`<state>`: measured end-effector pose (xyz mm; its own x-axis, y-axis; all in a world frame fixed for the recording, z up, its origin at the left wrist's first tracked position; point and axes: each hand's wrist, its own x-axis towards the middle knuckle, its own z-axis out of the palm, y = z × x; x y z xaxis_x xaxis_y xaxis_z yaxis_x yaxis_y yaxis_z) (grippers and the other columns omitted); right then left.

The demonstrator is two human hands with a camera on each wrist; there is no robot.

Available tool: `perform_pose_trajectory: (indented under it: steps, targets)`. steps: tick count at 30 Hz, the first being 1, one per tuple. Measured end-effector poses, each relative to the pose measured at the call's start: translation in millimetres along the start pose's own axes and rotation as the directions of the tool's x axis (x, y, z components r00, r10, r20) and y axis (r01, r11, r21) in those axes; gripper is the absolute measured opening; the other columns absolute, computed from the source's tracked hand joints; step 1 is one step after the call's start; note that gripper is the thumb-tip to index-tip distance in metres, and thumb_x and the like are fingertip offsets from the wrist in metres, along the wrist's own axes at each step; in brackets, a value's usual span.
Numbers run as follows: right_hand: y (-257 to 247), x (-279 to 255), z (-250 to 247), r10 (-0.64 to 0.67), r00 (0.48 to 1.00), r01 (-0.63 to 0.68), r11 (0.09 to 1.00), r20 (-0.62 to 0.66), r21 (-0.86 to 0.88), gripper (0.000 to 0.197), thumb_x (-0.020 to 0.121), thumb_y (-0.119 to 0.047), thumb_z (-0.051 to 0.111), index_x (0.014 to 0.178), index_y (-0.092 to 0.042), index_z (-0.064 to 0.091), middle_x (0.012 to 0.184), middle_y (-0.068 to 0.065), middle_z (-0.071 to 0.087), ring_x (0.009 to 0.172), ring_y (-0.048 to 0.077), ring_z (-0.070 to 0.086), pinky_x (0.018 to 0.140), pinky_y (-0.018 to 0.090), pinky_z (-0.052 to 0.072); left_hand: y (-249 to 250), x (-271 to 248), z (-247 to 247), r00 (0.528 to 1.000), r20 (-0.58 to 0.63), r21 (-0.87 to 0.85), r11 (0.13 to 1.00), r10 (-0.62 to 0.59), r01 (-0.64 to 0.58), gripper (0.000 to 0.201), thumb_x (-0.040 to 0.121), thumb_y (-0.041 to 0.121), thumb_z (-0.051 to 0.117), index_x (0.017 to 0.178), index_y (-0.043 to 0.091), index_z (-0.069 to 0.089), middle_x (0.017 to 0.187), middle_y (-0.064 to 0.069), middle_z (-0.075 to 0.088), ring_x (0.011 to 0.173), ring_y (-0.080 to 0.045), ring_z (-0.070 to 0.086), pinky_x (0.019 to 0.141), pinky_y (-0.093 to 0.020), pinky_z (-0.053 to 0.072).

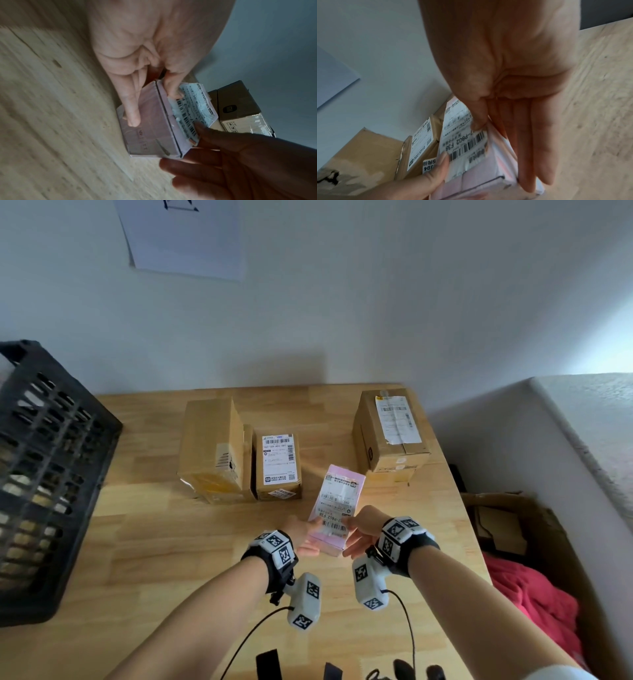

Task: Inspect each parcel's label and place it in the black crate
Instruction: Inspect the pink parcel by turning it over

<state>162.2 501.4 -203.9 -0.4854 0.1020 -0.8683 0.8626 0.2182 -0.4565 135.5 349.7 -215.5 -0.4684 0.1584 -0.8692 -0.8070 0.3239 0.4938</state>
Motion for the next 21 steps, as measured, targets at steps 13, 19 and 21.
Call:
perform_pose_trajectory:
  steps: [13, 19, 21]
  targets:
    - [-10.2, 25.1, -13.8, -0.001, 0.998, 0.014, 0.977, -0.061, 0.214, 0.050, 0.096, -0.035, 0.052, 0.124, 0.006, 0.048, 0.120, 0.030, 0.059, 0.077, 0.040, 0.069, 0.061, 0.039, 0.060, 30.8, 10.6, 17.2, 0.995, -0.097, -0.102, 0.995, -0.026, 0.016, 0.027, 0.091, 0.023, 0.060, 0.104, 0.000, 0.053, 0.123, -0.024, 0.059, 0.096, -0.036, 0.067, 0.078, -0.040, 0.057]
    - [-14.2, 46.6, -21.9, -0.005, 0.993, 0.050, 0.920, -0.115, 0.388, 0.048, 0.088, -0.041, 0.062, 0.107, 0.003, 0.057, 0.114, 0.020, 0.063, 0.101, 0.035, 0.065, 0.080, 0.044, 0.058, 43.2, 18.5, 26.6, 0.994, -0.091, -0.086, 0.994, 0.063, -0.070, 0.046, 0.096, 0.027, 0.054, 0.125, -0.008, 0.048, 0.122, -0.025, 0.059, 0.104, -0.037, 0.064, 0.081, -0.041, 0.057]
    - [-16.3, 54.5, -24.2, 0.003, 0.988, 0.064, 0.901, -0.155, 0.428, 0.049, 0.082, -0.043, 0.068, 0.104, 0.000, 0.060, 0.112, 0.018, 0.065, 0.098, 0.029, 0.066, 0.083, 0.039, 0.058, 53.5, 20.9, 29.9, 0.994, -0.095, -0.084, 0.995, 0.051, -0.059, 0.045, 0.097, 0.026, 0.052, 0.128, -0.006, 0.045, 0.124, -0.024, 0.058, 0.105, -0.036, 0.064, 0.083, -0.041, 0.056]
